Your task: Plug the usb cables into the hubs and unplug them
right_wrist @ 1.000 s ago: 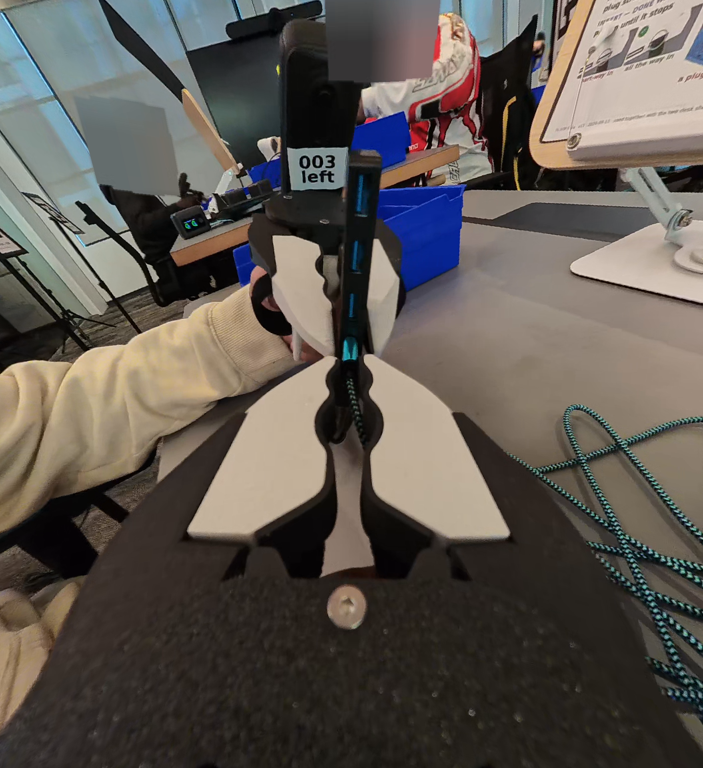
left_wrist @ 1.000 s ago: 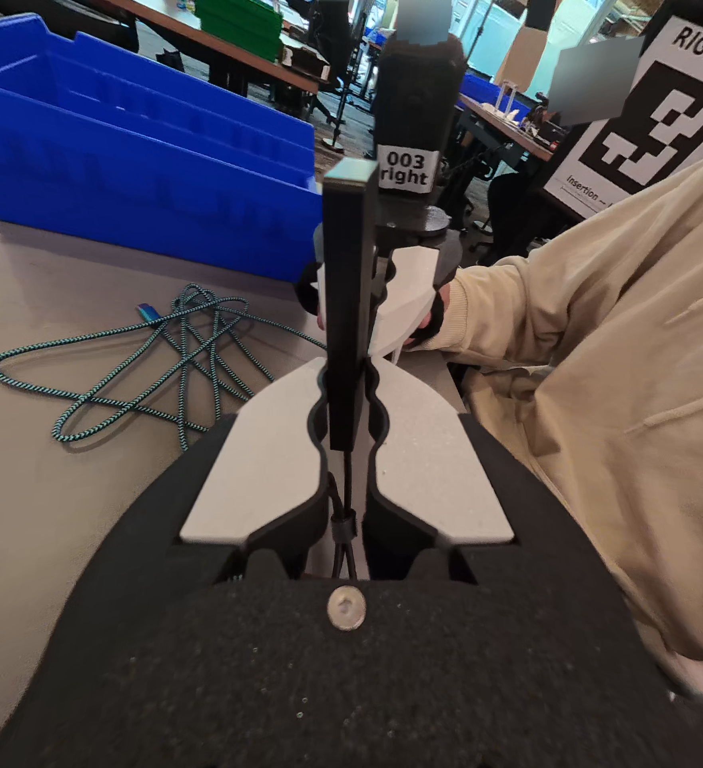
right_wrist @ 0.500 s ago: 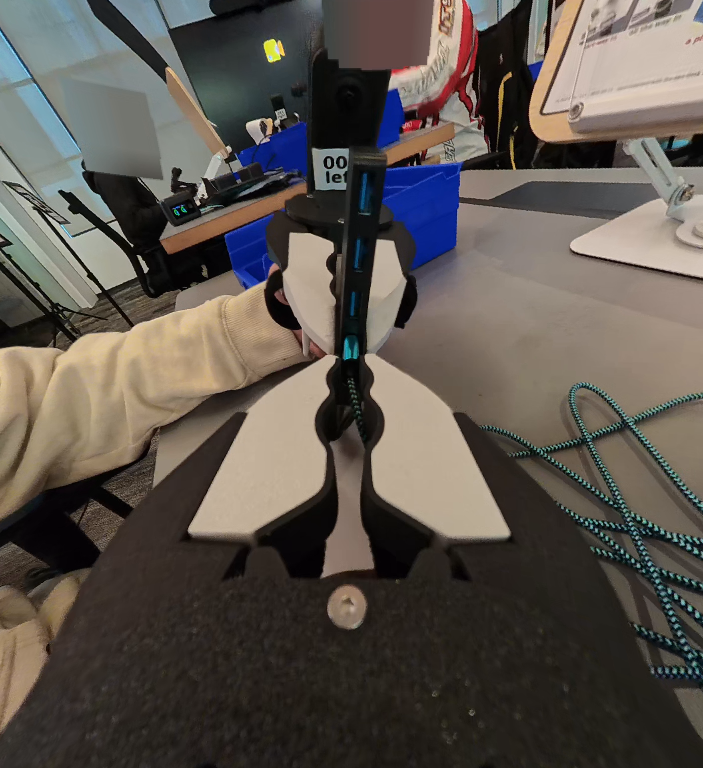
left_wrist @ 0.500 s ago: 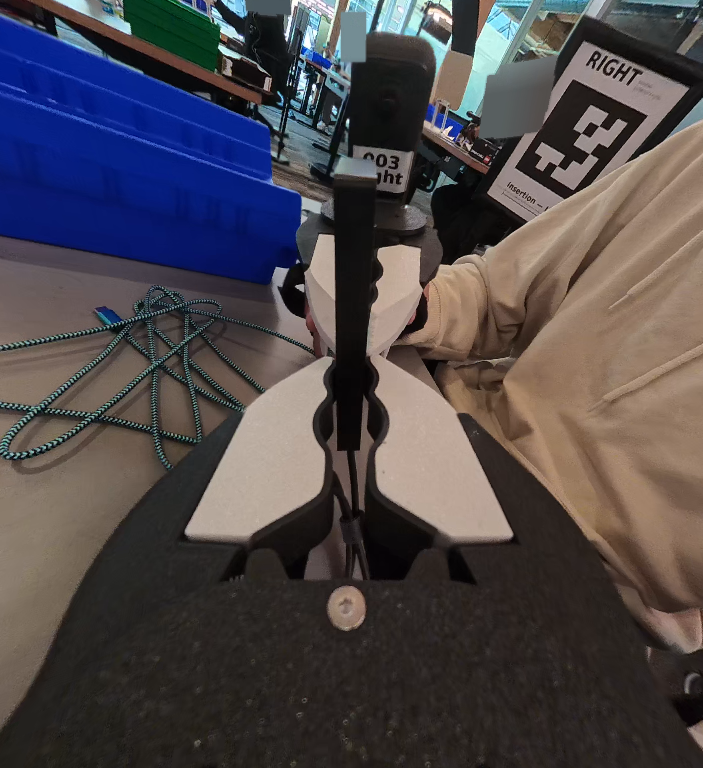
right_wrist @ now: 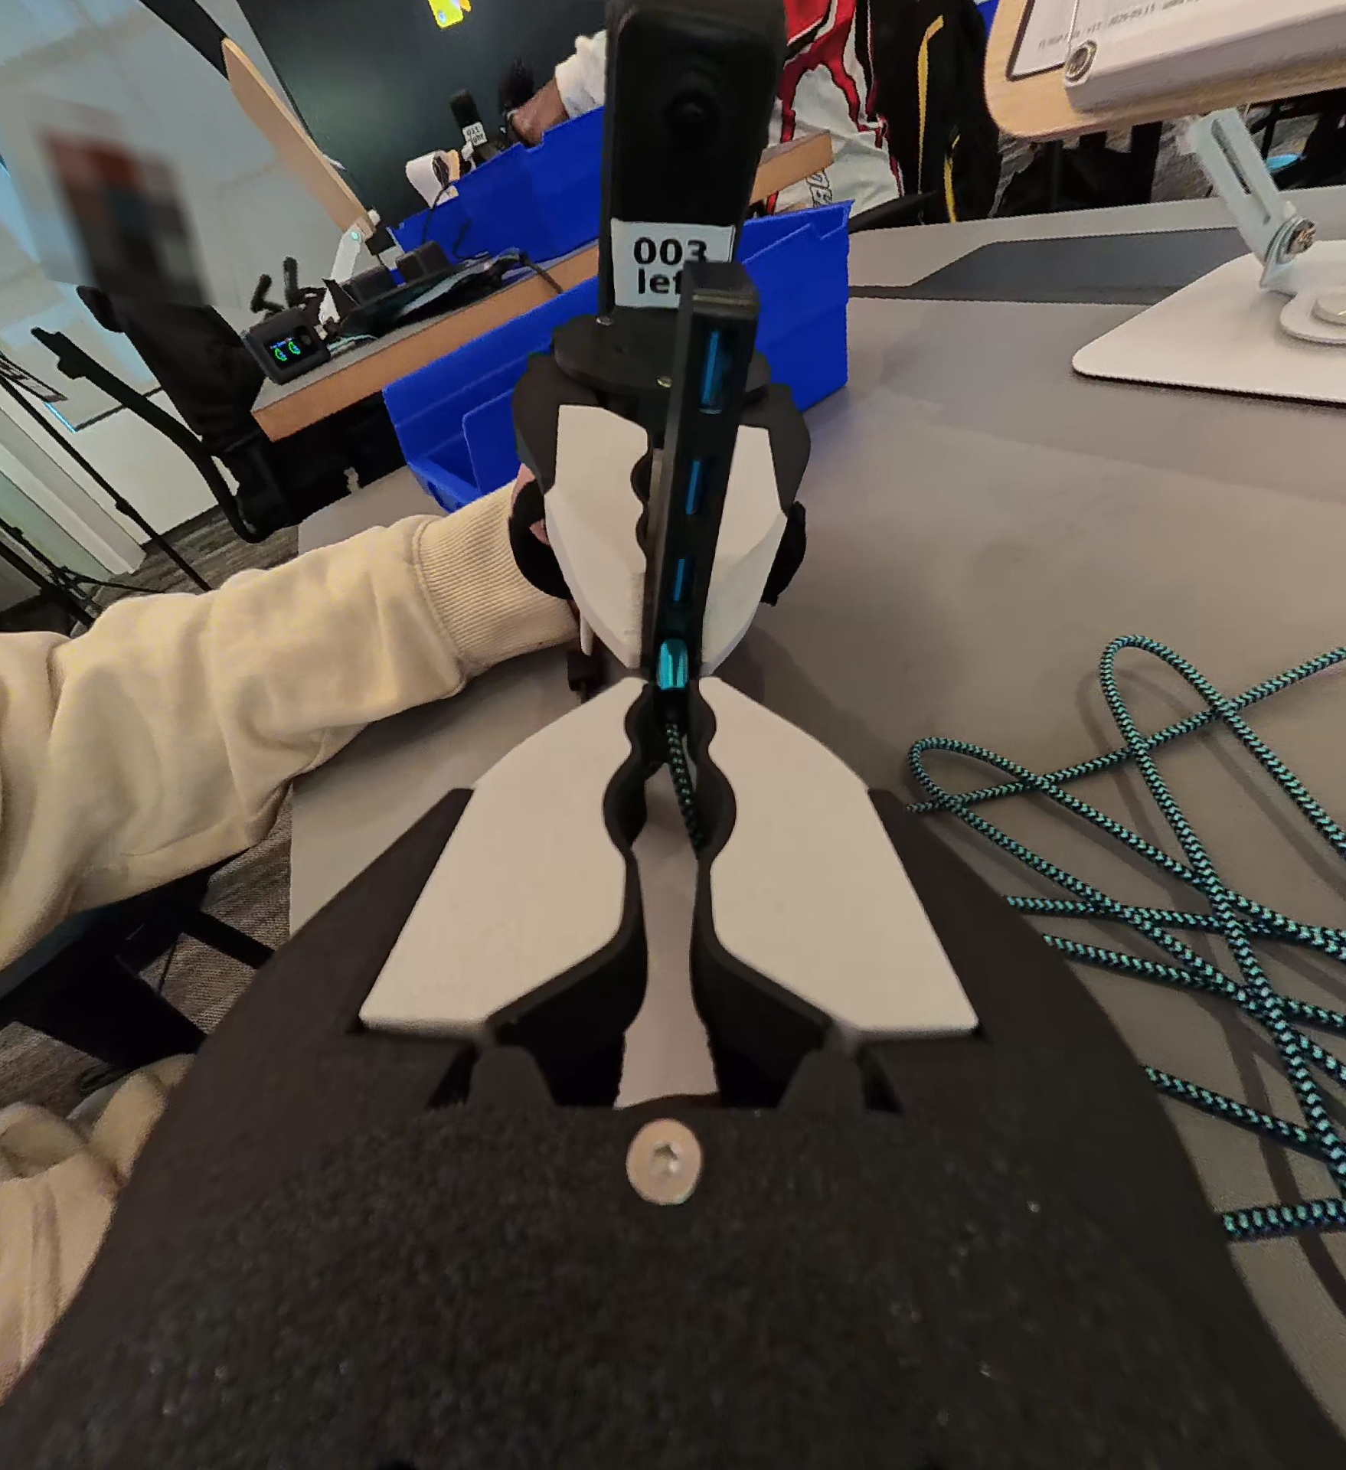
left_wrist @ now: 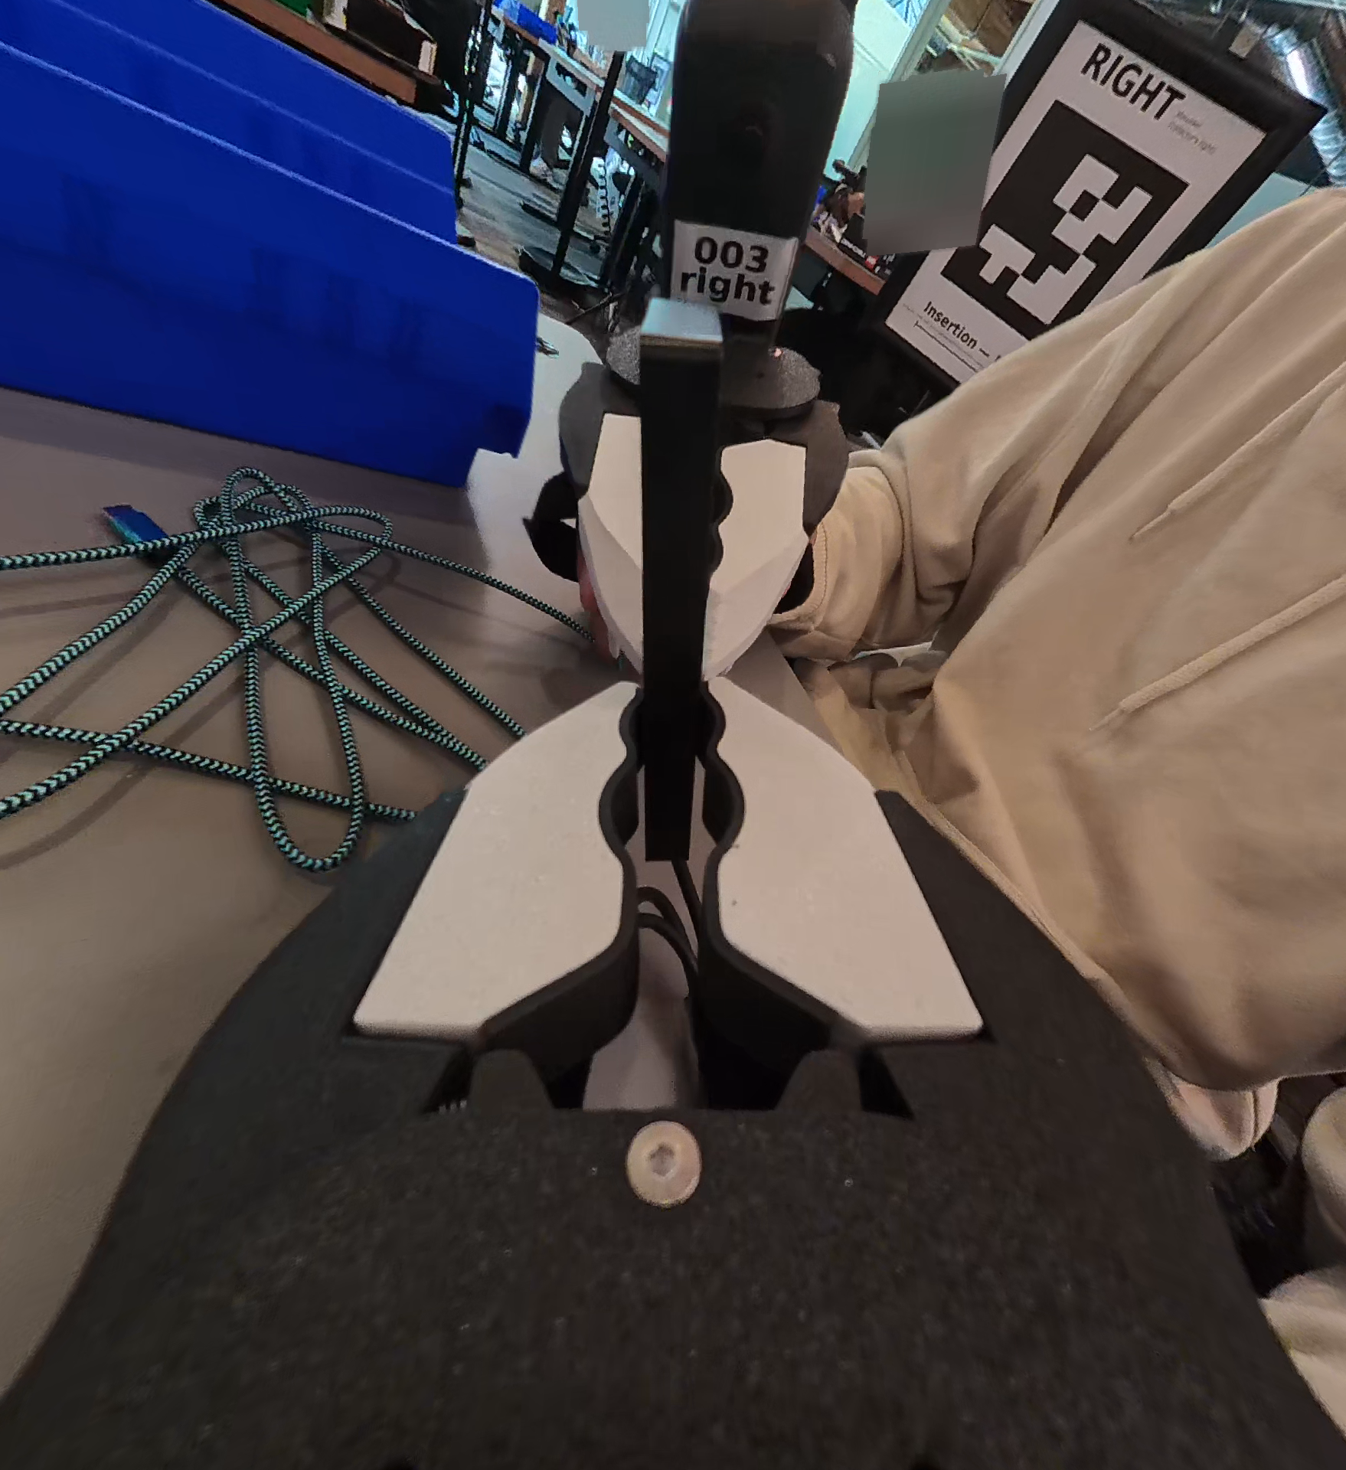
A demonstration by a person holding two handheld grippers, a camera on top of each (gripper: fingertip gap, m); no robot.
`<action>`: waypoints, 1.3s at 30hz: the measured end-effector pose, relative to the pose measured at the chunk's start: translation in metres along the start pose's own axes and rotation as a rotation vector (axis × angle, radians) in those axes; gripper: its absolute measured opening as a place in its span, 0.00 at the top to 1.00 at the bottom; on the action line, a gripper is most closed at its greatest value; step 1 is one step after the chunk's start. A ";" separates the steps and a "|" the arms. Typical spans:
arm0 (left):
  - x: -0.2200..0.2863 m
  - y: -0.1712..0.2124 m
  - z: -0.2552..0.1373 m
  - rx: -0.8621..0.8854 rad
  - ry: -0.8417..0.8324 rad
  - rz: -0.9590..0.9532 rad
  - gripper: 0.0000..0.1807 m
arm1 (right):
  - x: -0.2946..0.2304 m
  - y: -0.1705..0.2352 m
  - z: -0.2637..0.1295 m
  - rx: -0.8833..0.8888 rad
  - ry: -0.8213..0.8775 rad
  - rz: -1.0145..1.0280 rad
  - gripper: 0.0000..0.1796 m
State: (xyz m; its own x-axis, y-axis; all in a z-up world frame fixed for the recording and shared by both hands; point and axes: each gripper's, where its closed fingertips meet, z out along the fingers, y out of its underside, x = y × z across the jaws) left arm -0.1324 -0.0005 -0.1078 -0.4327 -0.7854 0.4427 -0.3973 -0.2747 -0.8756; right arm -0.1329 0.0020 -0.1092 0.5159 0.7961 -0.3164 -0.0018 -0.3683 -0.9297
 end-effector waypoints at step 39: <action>-0.008 -0.034 -0.046 0.208 -0.221 -0.023 0.94 | 0.006 -0.004 -0.024 0.061 0.039 -0.021 0.96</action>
State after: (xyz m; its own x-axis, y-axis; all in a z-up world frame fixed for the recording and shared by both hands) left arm -0.1525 0.0405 -0.0722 -0.2294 -0.8732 0.4301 -0.2212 -0.3835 -0.8966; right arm -0.1088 -0.0030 -0.1026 0.5494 0.7836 -0.2901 -0.0422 -0.3207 -0.9462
